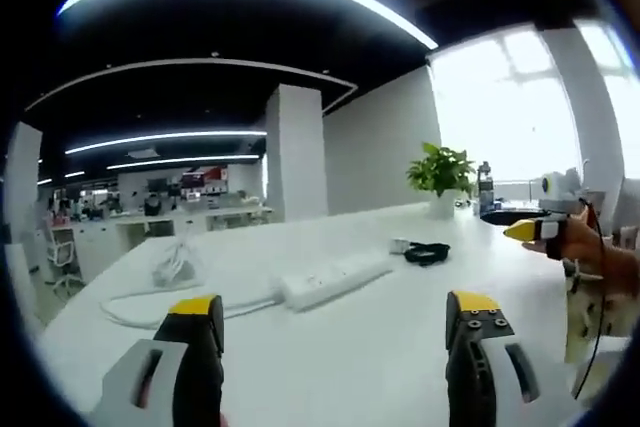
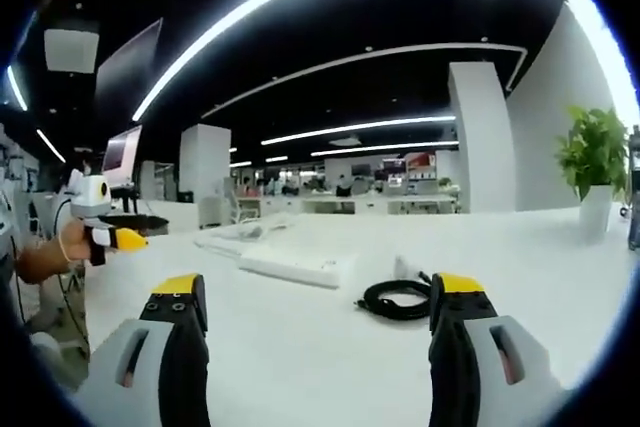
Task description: Straighten the power strip on the desk, plug the charger into it
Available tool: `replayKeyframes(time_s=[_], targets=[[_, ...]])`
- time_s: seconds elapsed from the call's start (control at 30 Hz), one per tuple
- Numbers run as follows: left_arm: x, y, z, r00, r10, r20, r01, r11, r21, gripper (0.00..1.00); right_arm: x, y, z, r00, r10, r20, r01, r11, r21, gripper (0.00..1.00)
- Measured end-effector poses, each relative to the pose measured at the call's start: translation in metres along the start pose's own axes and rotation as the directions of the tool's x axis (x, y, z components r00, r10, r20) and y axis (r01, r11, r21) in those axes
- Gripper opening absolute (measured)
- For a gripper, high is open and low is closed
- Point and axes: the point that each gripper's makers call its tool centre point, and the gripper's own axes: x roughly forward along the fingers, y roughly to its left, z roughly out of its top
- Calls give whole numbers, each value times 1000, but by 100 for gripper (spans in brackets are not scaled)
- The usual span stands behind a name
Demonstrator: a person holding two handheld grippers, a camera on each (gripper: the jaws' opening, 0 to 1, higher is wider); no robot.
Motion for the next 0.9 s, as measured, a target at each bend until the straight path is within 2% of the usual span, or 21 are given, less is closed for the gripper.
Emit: replayKeyframes(time_s=[0.23, 0.5, 0.57, 0.9], targets=[[18, 15, 4, 1000, 16, -1, -16, 1000, 21, 93, 21, -13, 3, 1000, 20, 15, -20, 1000, -7, 92], [34, 25, 3, 1000, 18, -19, -17, 999, 47, 93, 48, -23, -3, 999, 36, -19, -37, 998, -51, 91], [40, 28, 2, 1000, 19, -18, -18, 997, 79, 93, 55, -25, -6, 999, 27, -40, -30, 997, -65, 91], [65, 39, -4, 998, 40, -43, -36, 997, 71, 92, 88, -24, -22, 995, 70, -72, -74, 996, -45, 89]])
